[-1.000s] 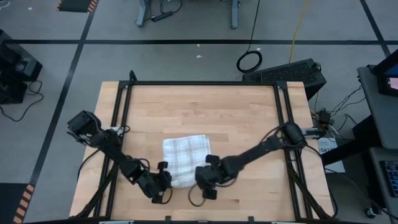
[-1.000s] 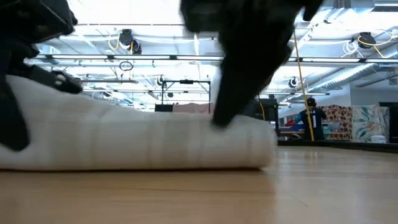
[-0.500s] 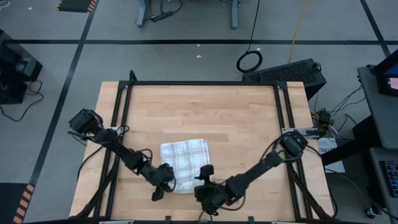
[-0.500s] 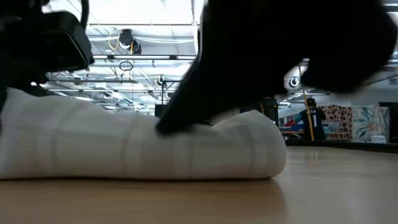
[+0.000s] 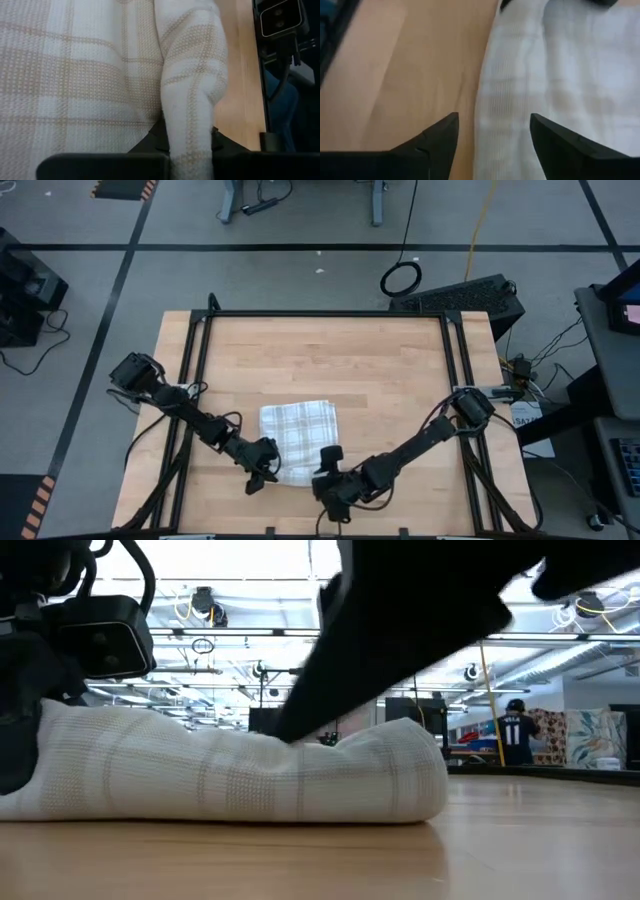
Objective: Roll towel
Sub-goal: Roll the towel
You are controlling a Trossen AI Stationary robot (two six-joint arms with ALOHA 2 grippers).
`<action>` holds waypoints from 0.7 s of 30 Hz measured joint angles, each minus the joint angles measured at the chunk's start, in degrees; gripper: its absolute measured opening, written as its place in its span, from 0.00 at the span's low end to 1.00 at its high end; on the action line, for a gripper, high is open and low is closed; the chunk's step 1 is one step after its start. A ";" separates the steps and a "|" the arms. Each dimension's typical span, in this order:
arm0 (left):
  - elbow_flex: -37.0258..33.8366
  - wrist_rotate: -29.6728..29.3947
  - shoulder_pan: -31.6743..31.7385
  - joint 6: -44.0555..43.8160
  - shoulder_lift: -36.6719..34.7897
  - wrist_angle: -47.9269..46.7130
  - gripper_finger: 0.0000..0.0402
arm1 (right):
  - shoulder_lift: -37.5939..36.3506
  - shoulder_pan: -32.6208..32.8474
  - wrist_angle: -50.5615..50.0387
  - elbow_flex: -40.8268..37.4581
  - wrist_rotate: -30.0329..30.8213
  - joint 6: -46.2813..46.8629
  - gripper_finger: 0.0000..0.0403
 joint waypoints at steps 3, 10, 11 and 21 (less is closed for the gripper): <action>-0.02 0.05 0.00 0.02 0.00 0.01 0.07 | 0.45 -0.83 -3.48 -0.02 -2.85 2.60 0.63; -0.06 0.10 0.00 0.09 0.07 0.14 0.07 | 1.79 -3.25 -4.41 0.02 -6.63 5.69 0.75; -0.08 0.13 0.00 0.23 0.08 0.36 0.07 | 1.81 -3.67 -4.49 0.02 -7.82 6.30 0.74; -0.35 0.13 -0.79 7.53 -0.71 9.27 0.33 | 1.64 -7.60 -5.74 0.21 -21.27 15.73 0.41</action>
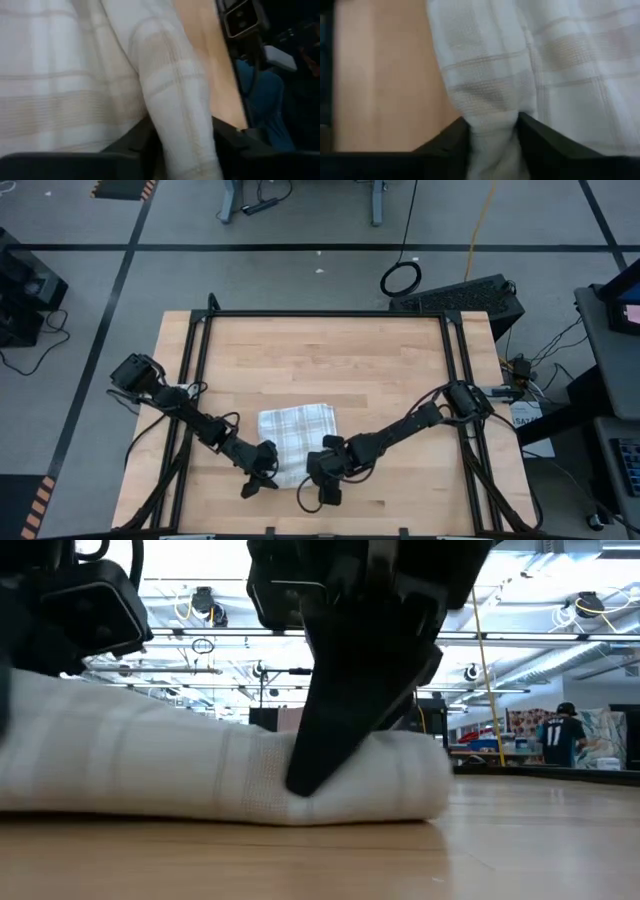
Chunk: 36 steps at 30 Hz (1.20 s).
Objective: Roll towel
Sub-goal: Roll the towel
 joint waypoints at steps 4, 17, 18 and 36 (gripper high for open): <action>0.07 3.78 0.06 0.26 -0.24 -3.00 0.50 | -0.47 -1.02 -0.19 -0.06 -7.29 2.39 0.21; 0.11 -0.76 -4.81 4.80 -20.59 -28.65 0.66 | -1.38 -5.17 -0.30 -0.28 -20.74 12.03 0.12; 0.11 -4.91 -6.09 5.10 -22.40 -30.21 0.66 | -1.38 -5.44 -0.11 -0.28 -21.20 13.00 0.13; 1.88 -45.31 -21.99 27.16 -7.17 -9.04 0.81 | -1.47 -8.64 1.30 -0.28 -22.08 17.09 0.11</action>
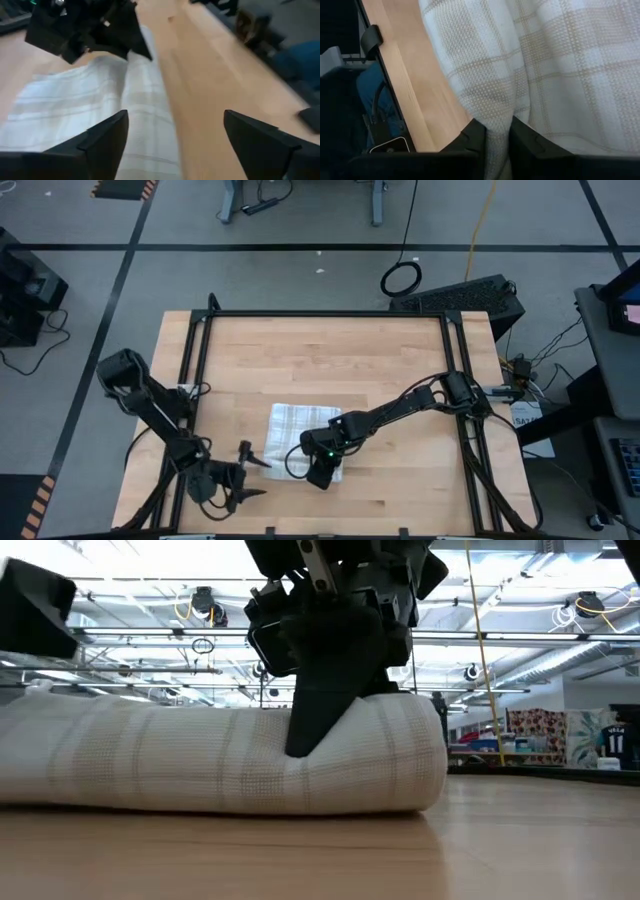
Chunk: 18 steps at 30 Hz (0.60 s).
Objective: Roll towel
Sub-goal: Roll the towel
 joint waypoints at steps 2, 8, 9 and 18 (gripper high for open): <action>0.55 -0.88 0.65 1.91 1.94 0.11 0.86 | 0.00 -0.01 0.01 0.02 0.04 0.04 0.11; 1.00 -0.61 2.56 4.31 5.93 -0.28 0.90 | -0.02 0.00 -0.01 0.02 0.34 0.26 0.11; 1.01 -0.49 3.05 3.68 6.42 -0.74 0.90 | -0.02 -0.01 0.02 0.02 0.35 0.27 0.11; 0.99 3.97 7.55 -0.59 8.67 -4.18 0.77 | -0.07 0.00 0.33 0.04 0.61 0.06 0.11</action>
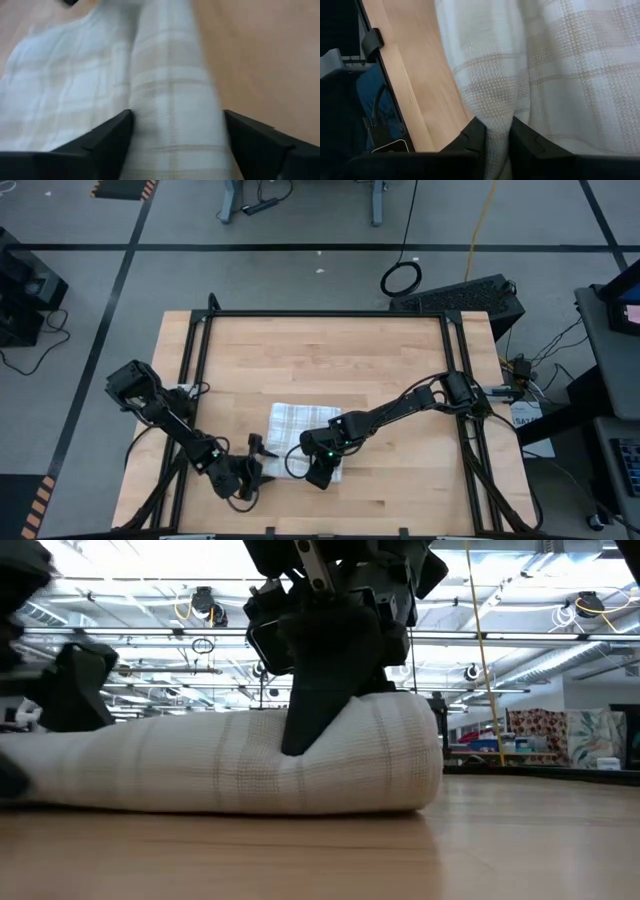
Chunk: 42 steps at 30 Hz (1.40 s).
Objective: Roll towel
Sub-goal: Roll the towel
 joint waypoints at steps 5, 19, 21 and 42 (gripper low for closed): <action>0.02 0.79 2.95 -4.72 0.01 -5.33 0.63 | -0.02 0.49 0.75 0.04 0.63 -1.52 0.11; -0.02 18.90 9.56 -6.67 -4.86 -6.92 0.14 | -7.43 7.81 -6.80 0.04 16.38 -15.62 0.44; -0.05 24.38 11.38 -7.10 -6.34 -7.71 0.14 | -8.49 10.74 -8.85 0.07 22.61 -16.50 0.48; -0.04 64.32 33.25 -17.65 -7.78 -11.67 0.17 | 2.30 23.25 -2.02 0.07 64.26 -19.54 0.73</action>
